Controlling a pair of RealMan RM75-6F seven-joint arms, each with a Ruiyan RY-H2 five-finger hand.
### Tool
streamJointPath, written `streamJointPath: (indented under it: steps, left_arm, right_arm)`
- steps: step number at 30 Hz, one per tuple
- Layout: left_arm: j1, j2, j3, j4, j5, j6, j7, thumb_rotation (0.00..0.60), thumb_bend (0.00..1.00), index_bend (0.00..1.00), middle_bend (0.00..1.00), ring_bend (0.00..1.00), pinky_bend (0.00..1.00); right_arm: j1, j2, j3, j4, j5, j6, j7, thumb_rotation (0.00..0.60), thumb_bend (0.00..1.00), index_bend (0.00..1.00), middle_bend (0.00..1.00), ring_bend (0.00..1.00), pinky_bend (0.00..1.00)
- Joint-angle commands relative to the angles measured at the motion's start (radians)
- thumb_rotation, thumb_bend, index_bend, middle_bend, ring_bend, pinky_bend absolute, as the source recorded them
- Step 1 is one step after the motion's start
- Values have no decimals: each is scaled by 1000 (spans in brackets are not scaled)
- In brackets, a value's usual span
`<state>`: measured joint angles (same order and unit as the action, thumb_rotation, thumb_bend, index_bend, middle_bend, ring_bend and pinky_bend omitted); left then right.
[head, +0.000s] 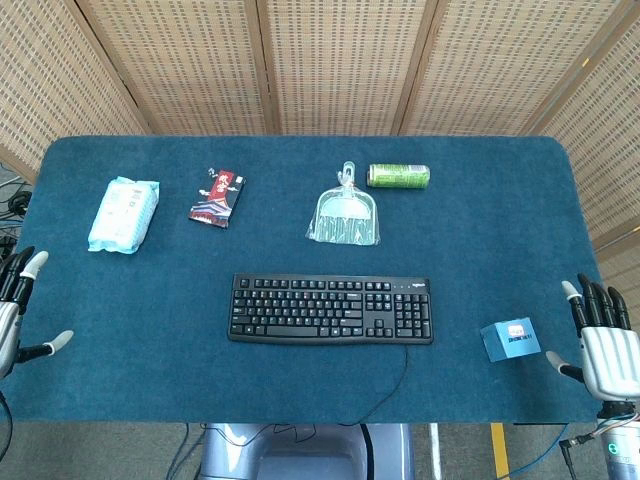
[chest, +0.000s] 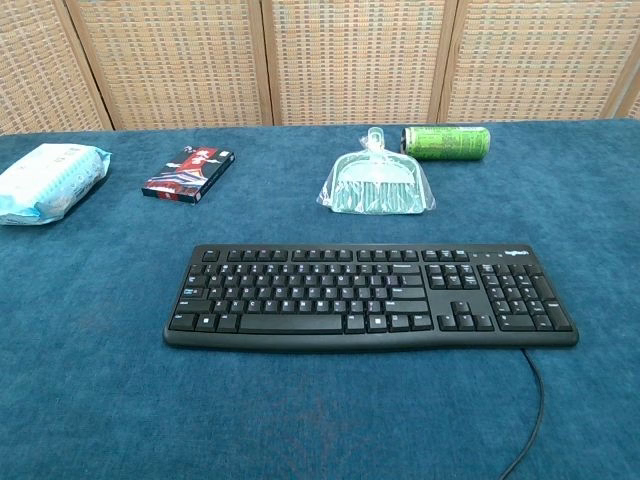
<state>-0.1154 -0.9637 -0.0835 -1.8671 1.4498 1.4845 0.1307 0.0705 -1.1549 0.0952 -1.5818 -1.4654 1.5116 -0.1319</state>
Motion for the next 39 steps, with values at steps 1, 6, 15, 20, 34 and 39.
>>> streamJointPath:
  steps: [1, 6, 15, 20, 34, 39]
  left_arm:
    - [1, 0, 0, -1, -1, 1, 0, 600, 0, 0, 0, 0, 0]
    - [4, 1, 0, -1, 2, 10, -5, 600, 0, 0, 0, 0, 0]
    - [1, -10, -14, -1, -11, 18, 9, 600, 0, 0, 0, 0, 0]
    - [-7, -20, -27, 8, -38, 11, 16, 600, 0, 0, 0, 0, 0]
    - [-33, -22, -51, 16, -114, -36, 20, 600, 0, 0, 0, 0, 0]
    - [-39, -24, -55, 13, -127, -45, 28, 600, 0, 0, 0, 0, 0]
  right_arm:
    - [1, 1, 0, -1, 1, -2, -1, 600, 0, 0, 0, 0, 0]
    - [14, 8, 4, -6, 8, -29, 4, 600, 0, 0, 0, 0, 0]
    - [175, 76, 111, -68, 35, -168, -122, 600, 680, 0, 287, 373, 351]
    - [340, 87, 206, -127, 160, -360, -199, 600, 1000, 0, 587, 743, 736]
    - [659, -109, 165, -77, 447, -690, -425, 600, 1000, 75, 619, 982, 975]
    - [719, -141, 113, -111, 545, -702, -543, 600, 1000, 100, 628, 1000, 1000]
